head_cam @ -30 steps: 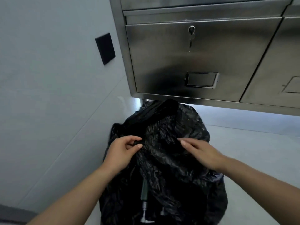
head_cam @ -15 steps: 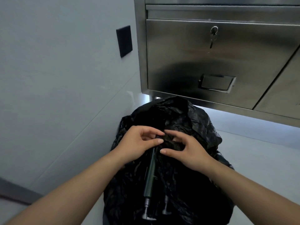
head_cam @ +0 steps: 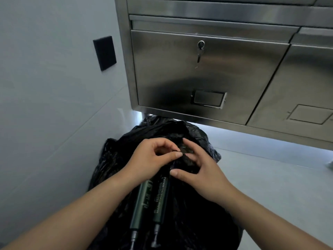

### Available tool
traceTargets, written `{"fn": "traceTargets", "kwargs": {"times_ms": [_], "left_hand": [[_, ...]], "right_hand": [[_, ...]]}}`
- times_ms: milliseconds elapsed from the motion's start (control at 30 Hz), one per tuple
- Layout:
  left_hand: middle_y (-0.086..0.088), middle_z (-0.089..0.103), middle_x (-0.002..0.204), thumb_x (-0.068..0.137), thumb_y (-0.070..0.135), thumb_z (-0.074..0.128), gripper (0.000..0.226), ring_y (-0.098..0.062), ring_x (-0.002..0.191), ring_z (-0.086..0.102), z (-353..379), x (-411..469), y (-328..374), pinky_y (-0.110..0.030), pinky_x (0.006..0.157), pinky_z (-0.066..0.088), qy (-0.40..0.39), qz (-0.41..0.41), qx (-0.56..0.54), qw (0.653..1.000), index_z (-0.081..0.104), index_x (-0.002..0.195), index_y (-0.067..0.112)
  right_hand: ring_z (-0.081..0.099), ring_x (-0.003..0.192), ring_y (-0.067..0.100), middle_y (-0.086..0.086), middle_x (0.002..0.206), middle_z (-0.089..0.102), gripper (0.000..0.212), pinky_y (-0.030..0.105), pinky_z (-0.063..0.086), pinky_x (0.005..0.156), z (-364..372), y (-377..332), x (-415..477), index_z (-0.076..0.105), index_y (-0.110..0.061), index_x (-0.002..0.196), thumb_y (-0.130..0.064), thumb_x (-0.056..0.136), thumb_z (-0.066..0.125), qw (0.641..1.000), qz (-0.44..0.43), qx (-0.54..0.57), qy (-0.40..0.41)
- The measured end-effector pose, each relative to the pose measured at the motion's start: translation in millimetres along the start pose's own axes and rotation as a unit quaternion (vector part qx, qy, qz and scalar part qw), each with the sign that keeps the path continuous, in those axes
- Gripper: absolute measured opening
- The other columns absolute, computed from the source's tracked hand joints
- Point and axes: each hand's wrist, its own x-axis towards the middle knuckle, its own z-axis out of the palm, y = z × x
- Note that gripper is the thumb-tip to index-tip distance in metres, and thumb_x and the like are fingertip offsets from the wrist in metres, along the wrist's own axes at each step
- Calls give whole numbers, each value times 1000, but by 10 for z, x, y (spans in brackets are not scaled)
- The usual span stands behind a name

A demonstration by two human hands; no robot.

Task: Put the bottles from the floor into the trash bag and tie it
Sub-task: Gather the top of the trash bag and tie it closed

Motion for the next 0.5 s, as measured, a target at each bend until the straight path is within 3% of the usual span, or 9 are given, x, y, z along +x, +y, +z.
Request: {"fn": "traceTargets", "kwargs": {"times_ms": [67,100,167,233,300,400,500], "left_hand": [[8,71,69,72,17,78,13,-5,66,65,71,60,77,-16,65,51,9,14,-2,1000,72,71,29],[6,72,70,72,19,78,12,-9,66,66,89,76,89,-19,65,53,9,14,6,1000,72,71,29],[2,72,70,71,21,78,8,-13,65,65,98,68,58,-22,66,52,5,-2,21,1000,72,72,26],[1,71,68,73,20,77,6,-12,64,62,119,12,-19,-25,67,52,-1,-40,4,999,72,70,23],[-2,69,70,76,14,74,9,-13,66,61,166,-59,-98,-26,66,52,-7,-84,-32,996,71,70,21],[-2,65,71,81,10,69,12,-4,63,61,237,-111,-182,-16,59,53,-5,-139,-87,986,67,72,18],[1,62,71,84,10,65,12,3,59,60,281,-125,-254,-14,58,52,-11,-177,-116,977,64,75,18]], "right_hand": [[50,105,-17,-28,110,60,90,5,37,87,5,11,1,45,-44,127,-68,45,75,999,8,-14,38],[54,100,-15,-27,106,63,76,6,40,83,-10,21,-4,52,-43,121,-60,51,76,998,-3,-33,51],[64,83,-4,-18,87,70,40,18,50,75,-85,47,-15,64,-40,101,-39,62,72,996,-27,-64,60],[66,73,6,-11,77,72,21,25,52,70,-192,78,-30,69,-37,85,-26,68,70,996,-34,-74,44],[66,72,5,-11,77,72,17,22,51,70,-288,125,-37,71,-34,80,-20,71,72,996,-39,-77,25],[65,75,-3,-19,80,71,14,11,46,71,-344,187,-48,71,-33,82,-21,74,75,996,-54,-73,9],[64,76,-4,-20,80,70,13,9,44,70,-324,235,-43,69,-34,80,-22,77,72,996,-63,-70,14]]}}
